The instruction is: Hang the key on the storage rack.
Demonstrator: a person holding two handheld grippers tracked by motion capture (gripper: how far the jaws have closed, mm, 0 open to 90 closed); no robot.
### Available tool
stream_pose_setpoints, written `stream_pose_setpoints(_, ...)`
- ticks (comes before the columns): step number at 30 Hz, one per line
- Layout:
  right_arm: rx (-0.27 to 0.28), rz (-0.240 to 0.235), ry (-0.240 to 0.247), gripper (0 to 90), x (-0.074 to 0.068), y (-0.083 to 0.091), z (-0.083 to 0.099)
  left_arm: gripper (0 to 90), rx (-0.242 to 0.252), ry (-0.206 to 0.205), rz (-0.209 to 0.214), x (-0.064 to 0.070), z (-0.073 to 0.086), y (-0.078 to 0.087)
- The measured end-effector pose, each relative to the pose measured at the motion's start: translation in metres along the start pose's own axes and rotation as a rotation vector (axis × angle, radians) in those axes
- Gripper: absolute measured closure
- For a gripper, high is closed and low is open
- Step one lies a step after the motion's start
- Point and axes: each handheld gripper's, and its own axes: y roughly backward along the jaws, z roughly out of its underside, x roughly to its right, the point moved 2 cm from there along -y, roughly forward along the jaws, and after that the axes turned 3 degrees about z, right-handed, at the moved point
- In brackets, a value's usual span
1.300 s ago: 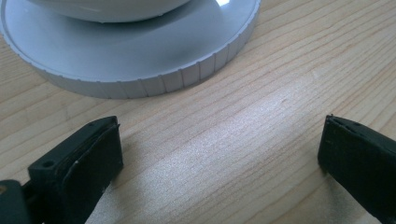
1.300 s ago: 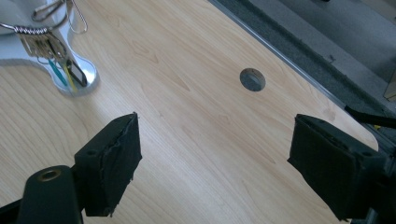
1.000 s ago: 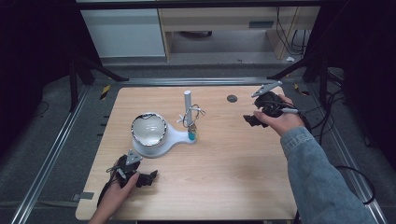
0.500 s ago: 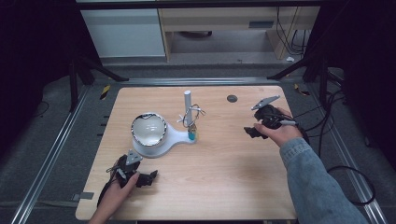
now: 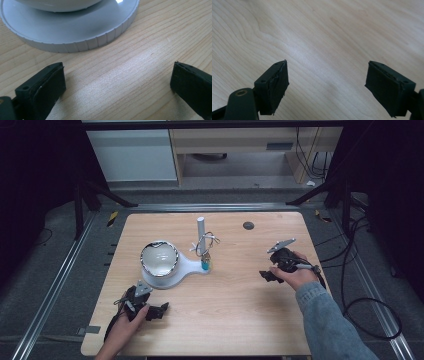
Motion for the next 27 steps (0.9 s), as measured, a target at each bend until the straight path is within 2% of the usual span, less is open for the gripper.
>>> stream_pose_setpoints(8, -0.009, -0.012, -0.025, 18.7, -0.007, -0.017, 0.018, 0.0, 0.0, 0.0, 0.0, 0.0, 0.0, 0.0)
stream_pose_setpoints(15, 0.011, -0.002, -0.093, 18.7, 0.002, -0.025, 0.027, 0.0, 0.0, 0.0, 0.0, 0.0, 0.0, 0.0)
stream_pose_setpoints(16, 0.017, 0.001, -0.121, 18.7, 0.006, -0.029, 0.03, 0.0, 0.0, 0.0, 0.0, 0.0, 0.0, 0.0)
stream_pose_setpoints(17, 0.017, 0.001, -0.121, 18.7, 0.006, -0.029, 0.03, 0.0, 0.0, 0.0, 0.0, 0.0, 0.0, 0.0)
stream_pose_setpoints(19, 0.022, 0.004, -0.151, 18.8, 0.008, -0.034, 0.033, 0.0, 0.0, 0.0, 0.0, 0.0, 0.0, 0.0)
stream_pose_setpoints(27, 0.018, 0.027, -0.202, 18.0, 0.011, -0.049, 0.045, 0.0, 0.0, 0.0, 0.0, 0.0, 0.0, 0.0)
